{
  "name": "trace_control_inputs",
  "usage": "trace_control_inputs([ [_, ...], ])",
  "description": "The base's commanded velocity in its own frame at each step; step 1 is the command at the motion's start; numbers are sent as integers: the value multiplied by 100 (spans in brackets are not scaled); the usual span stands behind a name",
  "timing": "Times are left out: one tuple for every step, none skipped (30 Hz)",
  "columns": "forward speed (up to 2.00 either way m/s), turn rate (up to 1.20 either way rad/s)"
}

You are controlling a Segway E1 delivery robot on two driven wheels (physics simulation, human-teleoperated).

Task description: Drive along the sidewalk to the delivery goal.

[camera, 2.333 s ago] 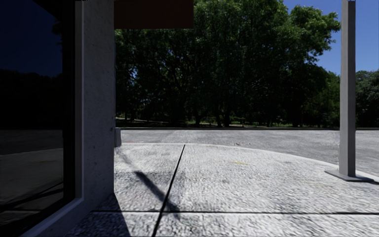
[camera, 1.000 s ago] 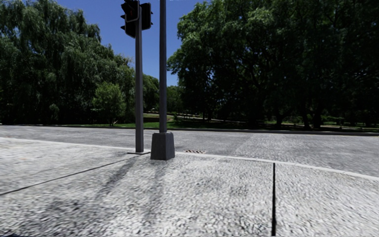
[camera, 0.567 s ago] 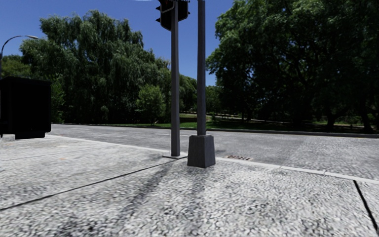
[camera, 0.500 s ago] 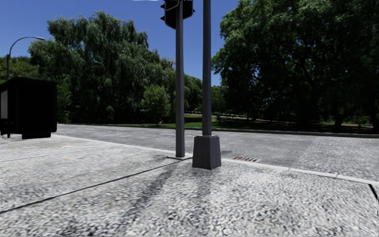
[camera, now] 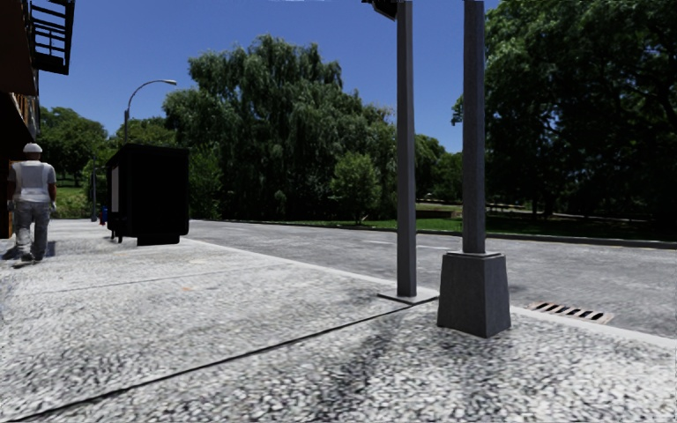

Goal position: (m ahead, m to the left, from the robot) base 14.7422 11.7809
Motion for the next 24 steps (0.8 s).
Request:
trace_control_inputs([
  [131,63],
  [131,63],
  [131,63],
  [131,63],
  [131,63],
  [131,63],
  [131,63],
  [131,63],
  [131,63],
  [131,63],
  [131,63],
  [131,63],
  [131,63],
  [131,63],
  [131,63],
  [131,63],
  [131,63],
  [131,63],
  [131,63],
  [131,63],
  [131,63],
  [131,63],
  [131,63],
  [131,63],
])
